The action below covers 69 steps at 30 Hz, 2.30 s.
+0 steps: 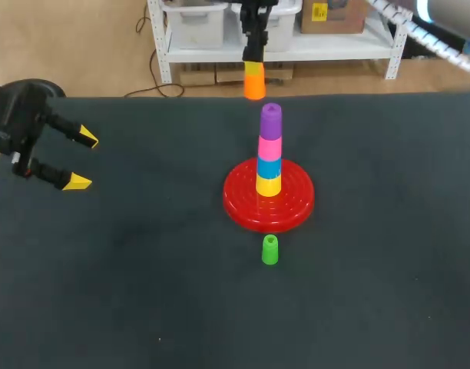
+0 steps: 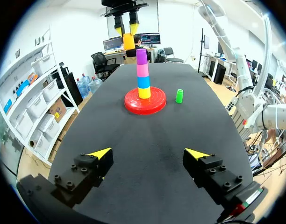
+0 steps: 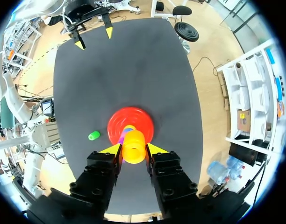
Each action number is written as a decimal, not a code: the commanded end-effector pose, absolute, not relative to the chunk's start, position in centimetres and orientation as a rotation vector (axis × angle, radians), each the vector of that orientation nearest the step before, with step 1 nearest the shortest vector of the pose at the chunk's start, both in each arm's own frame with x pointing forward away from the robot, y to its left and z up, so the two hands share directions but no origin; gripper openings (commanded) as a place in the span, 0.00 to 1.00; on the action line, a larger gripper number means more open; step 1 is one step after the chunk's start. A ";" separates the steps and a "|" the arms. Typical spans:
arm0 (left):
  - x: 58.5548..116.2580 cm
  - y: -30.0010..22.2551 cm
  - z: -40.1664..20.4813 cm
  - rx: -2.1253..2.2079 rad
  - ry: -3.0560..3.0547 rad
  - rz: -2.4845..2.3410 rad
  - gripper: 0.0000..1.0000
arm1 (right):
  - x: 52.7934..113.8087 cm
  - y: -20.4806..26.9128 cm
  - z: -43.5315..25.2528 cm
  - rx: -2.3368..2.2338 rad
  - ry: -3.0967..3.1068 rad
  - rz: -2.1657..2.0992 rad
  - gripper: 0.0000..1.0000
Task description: Pick up and stack the cylinders on the red base in this order: pink,purple,orange,green
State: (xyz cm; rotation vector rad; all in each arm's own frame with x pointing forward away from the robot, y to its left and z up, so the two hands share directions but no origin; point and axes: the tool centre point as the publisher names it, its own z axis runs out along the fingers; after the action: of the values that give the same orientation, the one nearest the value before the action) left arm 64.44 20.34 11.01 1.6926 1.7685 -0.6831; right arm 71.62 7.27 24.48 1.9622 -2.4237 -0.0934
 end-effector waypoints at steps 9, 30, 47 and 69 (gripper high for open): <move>64.3 20.4 10.9 1.691 1.765 -0.680 1.00 | 69.5 5.7 25.8 2.032 -2.587 0.059 0.00; 64.3 20.4 10.9 1.691 1.765 -0.680 1.00 | 68.5 4.2 24.3 1.938 -2.587 0.010 0.00; 64.3 20.4 10.9 1.691 1.765 -0.680 1.00 | 69.0 4.4 23.3 1.933 -2.545 -0.021 0.00; 64.3 20.4 10.9 1.691 1.765 -0.680 1.00 | 68.7 5.1 23.6 1.957 -2.542 0.000 0.00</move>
State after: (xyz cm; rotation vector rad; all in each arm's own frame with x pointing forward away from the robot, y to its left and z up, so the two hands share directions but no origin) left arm 64.44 20.34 11.01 1.6926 1.7685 -0.6831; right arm 69.11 5.22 23.58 1.9517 -2.5342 -0.0049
